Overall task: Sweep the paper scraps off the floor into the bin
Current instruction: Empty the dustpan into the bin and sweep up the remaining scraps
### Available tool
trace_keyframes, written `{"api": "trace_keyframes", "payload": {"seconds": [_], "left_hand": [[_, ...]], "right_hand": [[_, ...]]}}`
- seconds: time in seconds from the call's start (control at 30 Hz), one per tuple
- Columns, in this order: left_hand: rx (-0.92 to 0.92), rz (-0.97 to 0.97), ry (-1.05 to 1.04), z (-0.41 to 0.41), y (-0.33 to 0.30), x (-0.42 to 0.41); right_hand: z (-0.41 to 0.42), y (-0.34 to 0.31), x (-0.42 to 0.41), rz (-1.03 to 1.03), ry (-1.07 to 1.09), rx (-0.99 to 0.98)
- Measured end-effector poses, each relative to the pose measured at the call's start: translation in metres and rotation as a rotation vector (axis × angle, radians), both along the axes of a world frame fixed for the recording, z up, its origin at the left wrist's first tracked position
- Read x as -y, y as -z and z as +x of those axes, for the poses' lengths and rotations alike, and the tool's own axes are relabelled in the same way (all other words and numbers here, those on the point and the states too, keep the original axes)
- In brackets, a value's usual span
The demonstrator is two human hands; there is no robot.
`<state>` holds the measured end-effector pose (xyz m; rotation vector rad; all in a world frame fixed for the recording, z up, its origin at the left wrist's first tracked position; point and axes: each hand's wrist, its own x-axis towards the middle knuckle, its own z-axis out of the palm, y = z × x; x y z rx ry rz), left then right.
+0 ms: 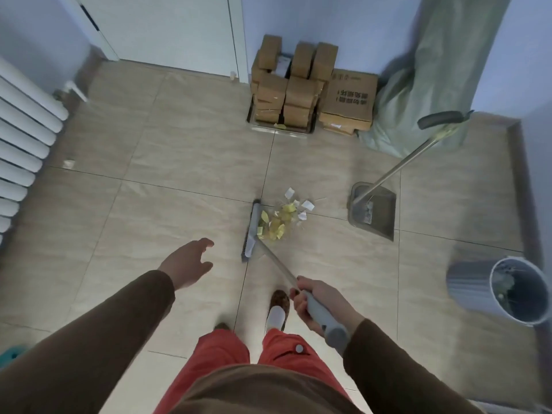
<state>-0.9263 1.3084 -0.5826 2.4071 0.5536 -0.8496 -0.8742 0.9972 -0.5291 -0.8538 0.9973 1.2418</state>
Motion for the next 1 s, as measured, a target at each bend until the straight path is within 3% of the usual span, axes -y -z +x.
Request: {"api": "trace_keyframes", "payload": {"seconds": [0.13,0.3,0.5,0.67,0.83,1.0], "left_hand": [[0.002,0.014,0.035,0.027,-0.002,-0.011],[0.000,0.018,0.114,0.055,0.000,-0.028],[0.023,0.061,0.281,0.084,0.006,-0.063],[-0.033,0.086,0.326,0.101,0.013,-0.092],[-0.069,0.093,0.417,0.124,0.011,-0.092],[-0.025,0.082,0.481,0.154,0.002,-0.069]], "right_hand": [[0.003,-0.036,0.009,0.098,0.082,0.039],[0.057,0.019,-0.064,0.255,0.212,0.074],[0.154,0.088,-0.144,0.140,0.271,0.175],[0.141,0.106,-0.129,0.054,0.547,0.130],[0.077,0.066,-0.129,-0.096,0.716,0.068],[0.062,0.002,-0.120,0.048,0.902,0.036]]}}
